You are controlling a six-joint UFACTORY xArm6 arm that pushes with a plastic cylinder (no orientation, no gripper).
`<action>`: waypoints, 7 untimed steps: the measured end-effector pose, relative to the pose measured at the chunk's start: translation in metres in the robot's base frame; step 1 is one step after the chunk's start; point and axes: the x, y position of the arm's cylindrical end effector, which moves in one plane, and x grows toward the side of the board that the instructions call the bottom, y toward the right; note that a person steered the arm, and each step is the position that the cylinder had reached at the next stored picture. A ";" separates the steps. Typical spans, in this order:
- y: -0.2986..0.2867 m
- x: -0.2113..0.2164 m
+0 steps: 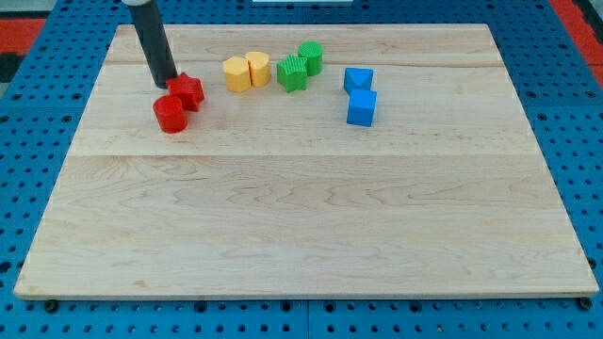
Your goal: Separate the red star from the red circle
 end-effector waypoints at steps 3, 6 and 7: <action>-0.057 0.038; 0.035 0.055; -0.027 0.057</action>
